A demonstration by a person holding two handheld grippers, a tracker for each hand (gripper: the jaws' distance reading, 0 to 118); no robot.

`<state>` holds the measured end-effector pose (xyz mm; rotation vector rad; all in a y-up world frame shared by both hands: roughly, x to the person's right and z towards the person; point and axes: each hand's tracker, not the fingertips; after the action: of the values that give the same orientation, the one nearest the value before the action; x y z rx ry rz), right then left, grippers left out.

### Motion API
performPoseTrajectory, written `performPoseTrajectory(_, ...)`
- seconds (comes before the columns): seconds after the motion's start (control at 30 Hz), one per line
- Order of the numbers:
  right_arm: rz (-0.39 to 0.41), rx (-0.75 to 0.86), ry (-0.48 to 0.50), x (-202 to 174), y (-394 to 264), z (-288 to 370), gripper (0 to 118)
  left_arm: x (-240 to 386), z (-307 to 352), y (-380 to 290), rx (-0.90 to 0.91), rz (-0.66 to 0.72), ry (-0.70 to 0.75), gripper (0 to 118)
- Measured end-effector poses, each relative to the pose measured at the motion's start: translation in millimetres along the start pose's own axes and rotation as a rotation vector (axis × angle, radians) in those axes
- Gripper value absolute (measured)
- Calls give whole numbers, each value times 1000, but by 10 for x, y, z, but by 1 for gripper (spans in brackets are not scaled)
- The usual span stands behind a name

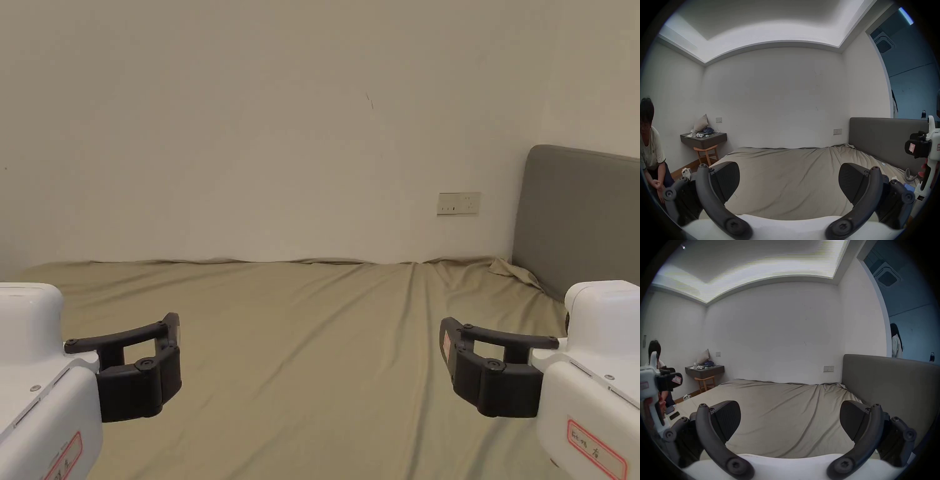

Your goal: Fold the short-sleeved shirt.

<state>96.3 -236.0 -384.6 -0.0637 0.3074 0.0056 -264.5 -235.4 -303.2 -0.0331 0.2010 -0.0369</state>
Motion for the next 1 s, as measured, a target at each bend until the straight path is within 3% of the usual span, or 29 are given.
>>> performPoseTrajectory(0.1,19,10,-3,-48,14,19,118,7,-7,-4,0,-2,-1,118)
performPoseTrajectory(0.2,82,19,-90,-138,18,10,118,17,-16,-11,-1,-6,-4,118)
performPoseTrajectory(0.37,133,42,-130,-182,-39,-27,118,41,-30,-32,-10,-22,-8,118)
performPoseTrajectory(0.53,212,187,-172,-198,-130,61,118,78,-43,-62,-18,-50,-7,118)
performPoseTrajectory(0.63,174,155,-178,-187,-96,55,118,99,-63,-79,-28,-58,-10,118)
performPoseTrajectory(0.87,-45,21,-28,68,16,-24,118,137,-71,-99,-40,-81,-14,118)
performPoseTrajectory(0.93,-39,-17,-64,66,5,-67,118,134,-70,-92,-40,-77,-14,118)
performPoseTrajectory(1.0,29,-20,-110,12,-38,-74,118,125,-65,-81,-33,-70,-19,118)
